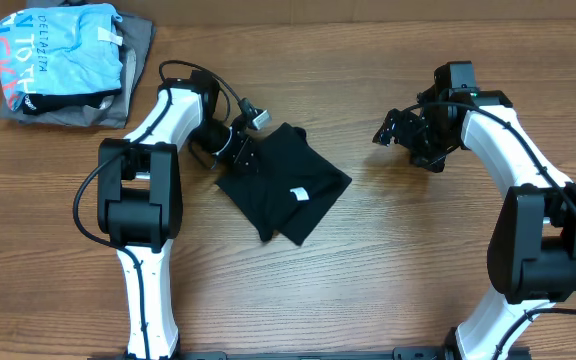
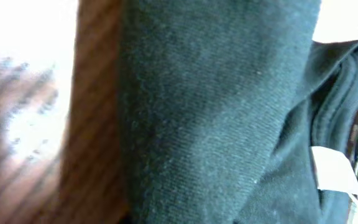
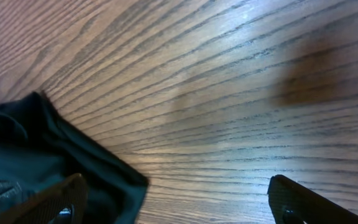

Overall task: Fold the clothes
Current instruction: 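Grasp the folded black shirt bundle's edge with the left gripper, then carry the black bundle left and lower it onto the clothes stack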

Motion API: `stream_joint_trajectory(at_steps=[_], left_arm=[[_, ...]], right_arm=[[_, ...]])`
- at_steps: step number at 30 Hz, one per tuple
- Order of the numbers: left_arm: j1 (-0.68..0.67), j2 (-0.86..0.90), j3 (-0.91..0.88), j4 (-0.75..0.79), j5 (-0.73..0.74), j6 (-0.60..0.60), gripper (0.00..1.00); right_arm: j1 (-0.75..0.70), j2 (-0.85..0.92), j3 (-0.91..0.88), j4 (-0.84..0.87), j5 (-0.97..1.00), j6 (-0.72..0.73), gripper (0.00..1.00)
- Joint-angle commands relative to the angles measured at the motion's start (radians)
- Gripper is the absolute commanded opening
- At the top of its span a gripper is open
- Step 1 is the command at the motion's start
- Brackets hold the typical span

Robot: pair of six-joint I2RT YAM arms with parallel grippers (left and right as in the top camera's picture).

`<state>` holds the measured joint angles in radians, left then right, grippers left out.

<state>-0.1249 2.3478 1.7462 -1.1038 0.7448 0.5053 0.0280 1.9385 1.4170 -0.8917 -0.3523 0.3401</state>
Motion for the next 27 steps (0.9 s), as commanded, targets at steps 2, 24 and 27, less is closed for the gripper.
stream_joint_trajectory(at_steps=[2, 24, 27], left_arm=[[0.003, 0.003, 0.023, 0.045, -0.142, -0.154, 0.04], [0.121, 0.003, 0.521, 0.219, -0.526, -0.373, 0.04], [0.131, 0.003, 0.610, 0.218, -0.597, -0.406, 0.04]], right_arm=[[0.005, -0.006, -0.004, -0.004, -0.007, -0.009, 0.96], [0.005, -0.006, -0.004, -0.033, -0.005, -0.023, 0.96], [0.005, -0.006, -0.004, -0.033, -0.003, -0.023, 0.96]])
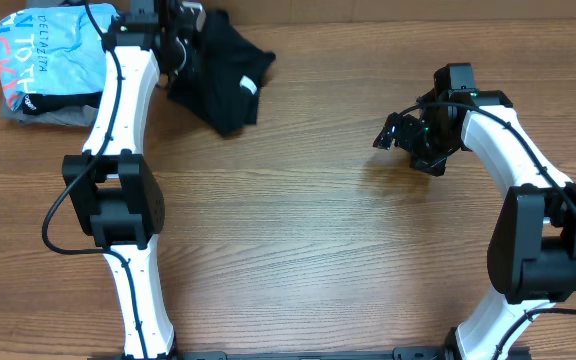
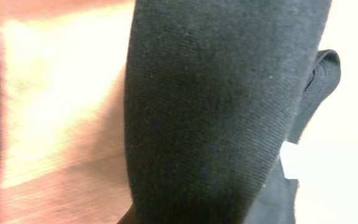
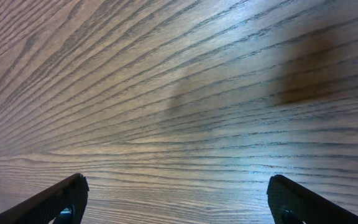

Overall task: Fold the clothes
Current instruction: 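Carry the black bundle left and lower it onto the clothes stack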

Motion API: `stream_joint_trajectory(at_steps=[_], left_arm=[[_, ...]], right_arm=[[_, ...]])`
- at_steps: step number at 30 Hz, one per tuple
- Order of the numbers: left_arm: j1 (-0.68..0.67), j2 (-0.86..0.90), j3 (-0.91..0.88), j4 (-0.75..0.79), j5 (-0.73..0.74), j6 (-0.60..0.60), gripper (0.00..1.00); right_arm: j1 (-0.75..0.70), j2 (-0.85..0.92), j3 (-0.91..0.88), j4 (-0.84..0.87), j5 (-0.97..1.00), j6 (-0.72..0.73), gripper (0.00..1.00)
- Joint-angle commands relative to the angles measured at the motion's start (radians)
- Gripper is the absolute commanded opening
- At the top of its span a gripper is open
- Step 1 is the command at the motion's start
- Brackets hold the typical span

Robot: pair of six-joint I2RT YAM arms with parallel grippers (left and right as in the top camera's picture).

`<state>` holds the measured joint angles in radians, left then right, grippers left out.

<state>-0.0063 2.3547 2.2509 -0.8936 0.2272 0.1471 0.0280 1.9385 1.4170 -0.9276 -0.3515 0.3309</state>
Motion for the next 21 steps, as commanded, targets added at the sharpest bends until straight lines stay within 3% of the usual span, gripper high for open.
stream_joint_trajectory(at_steps=[1, 12, 21], left_arm=[[0.016, -0.003, 0.129, 0.006, -0.098, -0.051, 0.04], [0.113, -0.005, 0.346, -0.048, -0.196, -0.190, 0.04], [0.216, -0.005, 0.351, -0.057, -0.257, -0.356, 0.04]], right_arm=[[0.005, -0.006, -0.004, 0.002, -0.005, -0.014, 0.96], [0.005, -0.006, -0.004, 0.001, -0.004, -0.018, 0.96], [0.005, -0.006, -0.004, -0.002, -0.004, -0.018, 0.96]])
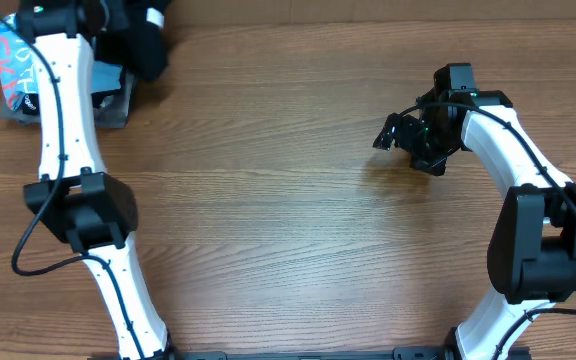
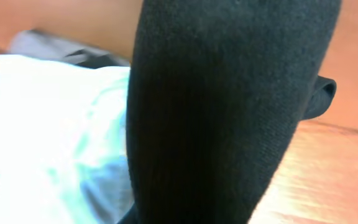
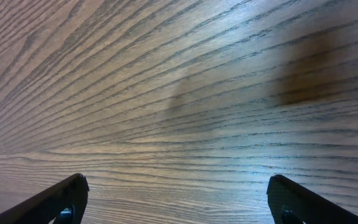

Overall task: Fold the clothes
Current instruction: 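Carry the black bundle left and lower it onto the clothes stack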

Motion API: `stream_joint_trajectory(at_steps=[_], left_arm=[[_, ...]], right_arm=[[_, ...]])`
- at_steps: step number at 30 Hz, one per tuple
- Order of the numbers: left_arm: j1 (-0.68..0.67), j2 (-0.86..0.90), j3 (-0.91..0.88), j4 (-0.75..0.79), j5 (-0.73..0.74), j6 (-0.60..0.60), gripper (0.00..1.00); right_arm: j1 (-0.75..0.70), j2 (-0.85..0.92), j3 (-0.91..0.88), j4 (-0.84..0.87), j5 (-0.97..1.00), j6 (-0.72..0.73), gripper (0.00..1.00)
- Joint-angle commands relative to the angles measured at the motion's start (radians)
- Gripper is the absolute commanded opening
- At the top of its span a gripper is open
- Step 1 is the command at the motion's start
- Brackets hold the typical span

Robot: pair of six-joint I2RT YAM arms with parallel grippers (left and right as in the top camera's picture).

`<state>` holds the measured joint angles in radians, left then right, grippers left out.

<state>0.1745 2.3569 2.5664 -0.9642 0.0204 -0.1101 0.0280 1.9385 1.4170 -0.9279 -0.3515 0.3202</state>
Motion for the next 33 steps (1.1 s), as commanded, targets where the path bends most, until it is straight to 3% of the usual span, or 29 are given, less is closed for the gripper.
stream_joint_trajectory(at_steps=[1, 13, 17, 25, 33], left_arm=[[0.048, -0.007, 0.035, 0.019, -0.050, -0.101, 0.04], [0.172, -0.006, 0.035, 0.045, -0.054, -0.095, 0.11], [0.198, -0.006, 0.021, 0.085, -0.054, -0.092, 0.22], [0.212, -0.005, -0.102, 0.229, -0.057, -0.039, 0.25], [0.222, -0.005, -0.237, 0.350, -0.260, -0.019, 0.23]], right_arm=[[0.005, -0.006, -0.004, -0.002, -0.004, -0.007, 0.96], [0.005, -0.006, -0.004, -0.003, -0.004, -0.006, 0.95], [0.005, -0.006, -0.004, -0.006, -0.004, -0.006, 0.95], [0.005, -0.006, -0.004, -0.029, -0.004, -0.006, 0.95], [0.005, -0.006, -0.004, -0.077, 0.003, -0.006, 0.93]])
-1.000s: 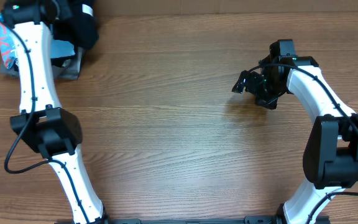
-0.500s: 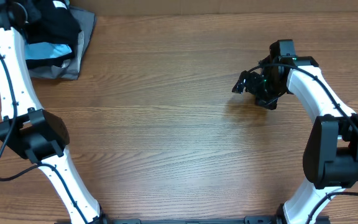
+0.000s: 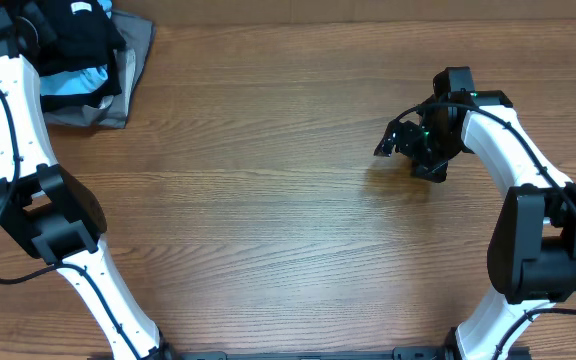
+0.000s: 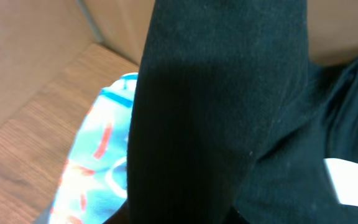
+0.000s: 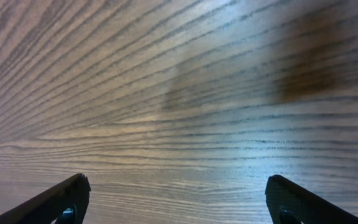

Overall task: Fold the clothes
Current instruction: 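Carry the black bundle left and lower it onto the clothes stack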

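The folded black garment lies on top of the clothes pile at the table's far left corner, its white tag facing up. My left gripper is at the garment's left edge, shut on it. In the left wrist view, black cloth covers the fingers, with the light blue printed shirt below and the tag at the right. My right gripper hovers open over bare wood at the right, its fingertips wide apart and holding nothing.
The pile holds the light blue shirt on a grey garment. It sits against the table's far edge. The wooden tabletop stretches between the two arms.
My left gripper has carried the black garment further left, from the pile's right side to the top of the blue shirt. The right gripper has barely shifted.
The black garment first lay folded at the table's middle with my left gripper on its left edge. It then hung from that gripper near the far edge, then beside the pile, and now rests on the pile. The right gripper stayed open throughout.
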Motion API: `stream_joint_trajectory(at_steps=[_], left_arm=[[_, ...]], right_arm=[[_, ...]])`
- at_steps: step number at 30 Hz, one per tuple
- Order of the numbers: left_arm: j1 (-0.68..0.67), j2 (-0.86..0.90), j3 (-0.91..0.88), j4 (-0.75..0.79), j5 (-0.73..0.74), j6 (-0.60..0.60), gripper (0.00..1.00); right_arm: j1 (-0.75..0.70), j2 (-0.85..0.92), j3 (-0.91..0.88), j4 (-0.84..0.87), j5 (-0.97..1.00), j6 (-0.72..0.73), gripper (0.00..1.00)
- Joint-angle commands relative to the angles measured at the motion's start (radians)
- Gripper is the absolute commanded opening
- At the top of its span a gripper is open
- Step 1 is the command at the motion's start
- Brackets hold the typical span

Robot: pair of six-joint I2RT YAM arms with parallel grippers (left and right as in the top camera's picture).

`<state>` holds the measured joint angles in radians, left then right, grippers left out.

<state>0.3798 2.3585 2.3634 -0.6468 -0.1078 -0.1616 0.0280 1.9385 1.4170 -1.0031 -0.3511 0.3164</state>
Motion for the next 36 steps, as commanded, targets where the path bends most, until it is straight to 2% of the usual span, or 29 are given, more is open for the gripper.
stream_joint_trajectory(at_steps=[1, 3, 6, 9, 13, 14, 18, 24, 25, 26, 27, 28, 31, 34, 36], left_arm=[[0.021, -0.007, -0.044, 0.034, -0.132, 0.043, 0.24], [0.031, -0.007, -0.063, 0.036, -0.131, 0.046, 0.27], [0.045, -0.007, -0.090, 0.039, -0.131, 0.046, 0.44], [0.058, -0.007, -0.108, 0.038, -0.131, 0.046, 0.55], [0.063, -0.010, -0.105, 0.042, -0.130, 0.046, 0.78], [0.062, -0.011, -0.101, 0.042, -0.129, 0.046, 0.80], [0.044, -0.024, -0.064, 0.034, -0.128, 0.048, 0.78], [0.000, -0.071, 0.006, 0.055, -0.128, 0.061, 0.67], [-0.002, -0.072, 0.011, 0.063, -0.127, 0.061, 0.62], [-0.005, -0.072, 0.011, 0.076, -0.127, 0.061, 0.45], [-0.006, -0.070, 0.011, 0.085, -0.127, 0.061, 0.22], [-0.006, -0.062, 0.011, 0.097, -0.127, 0.061, 0.04], [-0.006, -0.041, 0.011, 0.129, -0.101, 0.075, 0.04], [0.001, -0.006, 0.010, 0.160, 0.020, 0.158, 0.04], [0.009, 0.023, 0.010, 0.174, 0.068, 0.159, 0.04]], right_arm=[[0.006, -0.006, -0.004, -0.002, 0.003, -0.002, 0.93], [0.006, -0.006, -0.004, -0.002, 0.003, -0.002, 0.93], [0.006, -0.006, -0.004, -0.002, 0.003, -0.002, 0.93], [0.006, -0.006, -0.004, -0.005, 0.003, -0.002, 0.93], [0.006, -0.006, -0.004, -0.017, 0.003, -0.002, 0.90], [0.006, -0.006, -0.004, -0.019, 0.003, -0.002, 0.90], [0.006, -0.006, -0.004, -0.021, 0.002, 0.000, 0.93], [0.006, -0.006, -0.004, -0.030, 0.003, 0.002, 0.94], [0.006, -0.006, -0.004, -0.028, 0.003, 0.002, 0.94], [0.006, -0.006, -0.004, -0.025, 0.003, 0.002, 0.94], [0.006, -0.006, -0.004, -0.021, 0.003, 0.002, 0.94], [0.006, -0.006, -0.004, -0.017, 0.002, 0.002, 0.94], [0.006, -0.006, -0.004, -0.017, 0.003, 0.002, 0.94], [0.006, -0.006, -0.004, -0.018, 0.003, 0.002, 0.94], [0.005, -0.006, -0.004, -0.018, 0.003, 0.014, 0.94]])
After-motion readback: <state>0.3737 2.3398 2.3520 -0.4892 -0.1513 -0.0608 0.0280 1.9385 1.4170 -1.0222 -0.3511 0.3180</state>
